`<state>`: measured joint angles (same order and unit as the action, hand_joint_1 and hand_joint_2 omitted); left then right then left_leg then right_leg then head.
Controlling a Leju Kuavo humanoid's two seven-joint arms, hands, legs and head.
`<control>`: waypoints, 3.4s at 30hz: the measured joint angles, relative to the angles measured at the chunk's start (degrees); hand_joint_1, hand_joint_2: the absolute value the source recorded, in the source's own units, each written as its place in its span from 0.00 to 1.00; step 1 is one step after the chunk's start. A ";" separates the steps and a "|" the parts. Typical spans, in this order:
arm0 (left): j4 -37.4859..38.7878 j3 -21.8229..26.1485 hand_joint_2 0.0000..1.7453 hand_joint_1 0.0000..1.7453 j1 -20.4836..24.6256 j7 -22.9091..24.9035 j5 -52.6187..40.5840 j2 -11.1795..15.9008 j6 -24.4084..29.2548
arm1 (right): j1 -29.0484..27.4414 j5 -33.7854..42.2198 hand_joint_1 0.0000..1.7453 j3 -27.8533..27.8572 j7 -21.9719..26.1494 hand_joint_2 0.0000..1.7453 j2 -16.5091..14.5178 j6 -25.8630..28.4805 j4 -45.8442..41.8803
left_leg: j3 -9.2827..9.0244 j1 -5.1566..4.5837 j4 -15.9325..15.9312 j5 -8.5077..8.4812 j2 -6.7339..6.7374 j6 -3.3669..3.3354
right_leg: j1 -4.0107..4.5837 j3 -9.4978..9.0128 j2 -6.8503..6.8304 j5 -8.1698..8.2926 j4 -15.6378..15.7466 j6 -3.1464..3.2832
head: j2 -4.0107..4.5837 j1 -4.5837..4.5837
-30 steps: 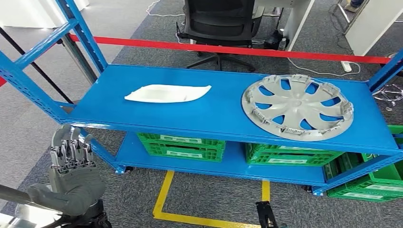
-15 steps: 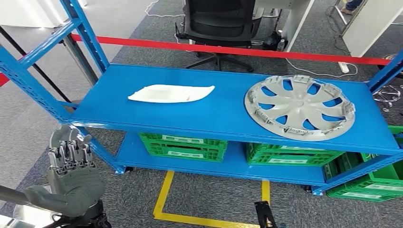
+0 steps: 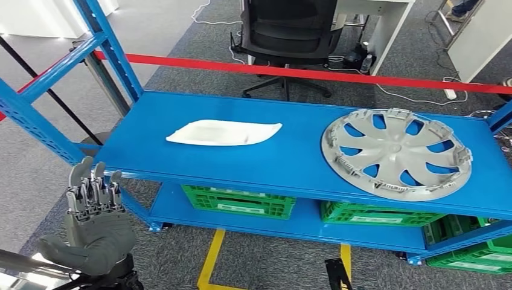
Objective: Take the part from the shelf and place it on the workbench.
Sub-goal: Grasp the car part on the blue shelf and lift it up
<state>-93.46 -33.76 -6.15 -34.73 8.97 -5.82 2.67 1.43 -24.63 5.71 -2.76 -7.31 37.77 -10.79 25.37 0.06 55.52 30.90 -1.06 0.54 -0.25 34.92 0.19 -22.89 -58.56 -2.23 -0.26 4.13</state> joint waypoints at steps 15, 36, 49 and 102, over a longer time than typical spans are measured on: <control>0.00 0.39 0.00 0.00 -0.17 0.68 -0.65 -0.17 1.96 | 0.43 -0.42 0.00 0.21 0.22 0.00 -0.05 0.09 -0.03 | 9.27 0.82 1.68 -7.46 0.45 0.73 | -0.94 -6.11 0.59 -5.78 1.73 -1.12 | 0.04 -0.83; 0.55 -0.39 1.00 0.00 0.55 2.85 -5.20 0.24 2.22 | 0.49 -1.81 0.00 0.68 0.26 0.00 -0.03 -0.22 -0.01 | 13.26 0.35 14.75 1.74 0.31 1.77 | -0.53 -1.66 0.25 -1.58 0.84 1.15 | 0.04 -0.91; 12.51 -2.29 1.00 0.00 14.59 13.90 -25.53 3.24 -4.64 | 1.56 -6.85 0.00 0.60 -0.78 0.00 0.23 -3.17 -0.03 | 9.20 0.47 1.77 -7.10 0.34 -1.00 | -0.31 -0.10 0.27 -5.56 -4.09 -1.42 | 0.03 -0.07; 64.97 -16.81 1.00 0.00 55.26 18.74 -40.74 -1.66 -27.59 | 5.89 -18.67 0.00 -2.76 -5.83 0.00 0.31 -8.35 -1.25 | 14.40 0.15 10.27 -6.21 0.36 0.26 | -0.74 0.71 0.67 -0.74 -0.85 0.73 | -0.01 -0.11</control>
<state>-28.49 -50.58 49.11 -15.99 -31.77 -7.49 -24.92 7.32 -43.29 2.95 -8.58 -6.99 29.42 -12.03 39.78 0.21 65.78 24.69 -0.69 0.80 -0.99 35.64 0.86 -23.62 -59.41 -1.50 -0.26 4.02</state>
